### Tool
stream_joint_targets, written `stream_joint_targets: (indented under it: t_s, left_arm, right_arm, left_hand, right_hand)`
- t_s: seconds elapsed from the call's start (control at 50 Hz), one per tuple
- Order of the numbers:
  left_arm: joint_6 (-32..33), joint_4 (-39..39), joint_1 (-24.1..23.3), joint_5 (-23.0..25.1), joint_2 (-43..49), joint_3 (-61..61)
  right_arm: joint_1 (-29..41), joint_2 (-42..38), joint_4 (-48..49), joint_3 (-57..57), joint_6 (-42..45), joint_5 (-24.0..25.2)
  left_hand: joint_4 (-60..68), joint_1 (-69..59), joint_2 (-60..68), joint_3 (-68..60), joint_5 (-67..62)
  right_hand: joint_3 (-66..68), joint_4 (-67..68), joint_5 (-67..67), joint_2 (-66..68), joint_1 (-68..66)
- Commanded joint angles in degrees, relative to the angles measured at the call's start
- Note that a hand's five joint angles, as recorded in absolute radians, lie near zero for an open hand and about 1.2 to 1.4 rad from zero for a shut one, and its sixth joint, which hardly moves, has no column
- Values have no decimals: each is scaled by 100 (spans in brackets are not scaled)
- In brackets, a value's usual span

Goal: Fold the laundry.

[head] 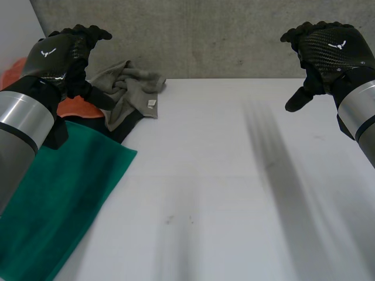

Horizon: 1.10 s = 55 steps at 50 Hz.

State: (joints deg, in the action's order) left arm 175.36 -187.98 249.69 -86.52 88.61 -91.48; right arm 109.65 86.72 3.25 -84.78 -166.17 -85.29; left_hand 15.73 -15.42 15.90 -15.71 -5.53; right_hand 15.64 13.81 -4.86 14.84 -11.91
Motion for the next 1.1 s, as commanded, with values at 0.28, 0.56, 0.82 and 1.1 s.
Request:
stream_joint_targets:
  t_s: [0.28,0.56,0.82,1.1]
  left_arm:
    - [33,-2,27,39,24,25]
    - [3467,-308,720,39,1728,25]
    - [4419,-1671,1512,13,3855,833]
    - [4428,-1724,1591,57,4471,1229]
  right_arm:
    - [30,38,1,-12,6,-6]
    - [30,-24,9,-12,24,3]
    - [30,-103,10,-126,182,12]
    - [-14,-147,9,-214,349,30]
  left_hand:
    - [-568,537,-585,566,548]
    - [-568,537,-585,566,548]
    - [-199,167,-215,197,179]
    - [1113,-1144,1096,-1114,-1133]
  right_hand:
    - [-564,-381,486,-484,191]
    - [-564,-381,486,-484,191]
    - [-564,-381,486,-484,191]
    - [-564,-381,486,-484,191]
